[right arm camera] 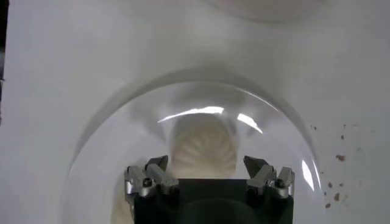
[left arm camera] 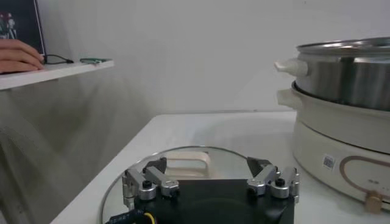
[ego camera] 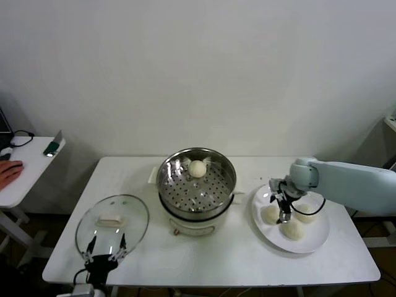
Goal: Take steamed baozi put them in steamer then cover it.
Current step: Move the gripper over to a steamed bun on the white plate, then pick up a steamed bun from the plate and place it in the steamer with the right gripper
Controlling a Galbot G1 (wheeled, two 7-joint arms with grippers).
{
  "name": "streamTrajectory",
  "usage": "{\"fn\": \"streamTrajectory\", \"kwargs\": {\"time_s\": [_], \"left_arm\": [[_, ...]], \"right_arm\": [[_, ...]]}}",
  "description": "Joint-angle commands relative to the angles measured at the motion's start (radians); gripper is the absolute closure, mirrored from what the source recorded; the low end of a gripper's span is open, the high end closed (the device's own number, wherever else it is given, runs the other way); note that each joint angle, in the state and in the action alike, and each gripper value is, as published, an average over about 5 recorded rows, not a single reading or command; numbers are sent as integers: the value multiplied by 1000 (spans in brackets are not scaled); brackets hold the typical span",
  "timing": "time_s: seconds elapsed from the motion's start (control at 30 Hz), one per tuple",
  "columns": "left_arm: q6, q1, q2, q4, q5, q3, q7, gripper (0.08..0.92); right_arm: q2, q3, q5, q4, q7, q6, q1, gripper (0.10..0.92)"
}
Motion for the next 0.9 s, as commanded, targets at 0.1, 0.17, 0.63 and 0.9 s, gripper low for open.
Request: {"fn": "streamTrajectory", "kwargs": {"time_s": [0.1,0.17,0.63,0.9], "left_arm": [[-1,0,-1,3,0,1,-1,177],[-1,-1,-1,3,0,2,-1,177],[-1,-5,-2,8,0,2,-3,177],[-1,-8,-2,11,0,3,-4,177]], "right_arm": [[5,22,-14,-12,-7,-4,-30,223],[4,20,-15,-11,-12,-4,-28,237],[6,16,-17,-19,-26,4,-12,410],[2,-63,29,15,-72,35,155,414]]}}
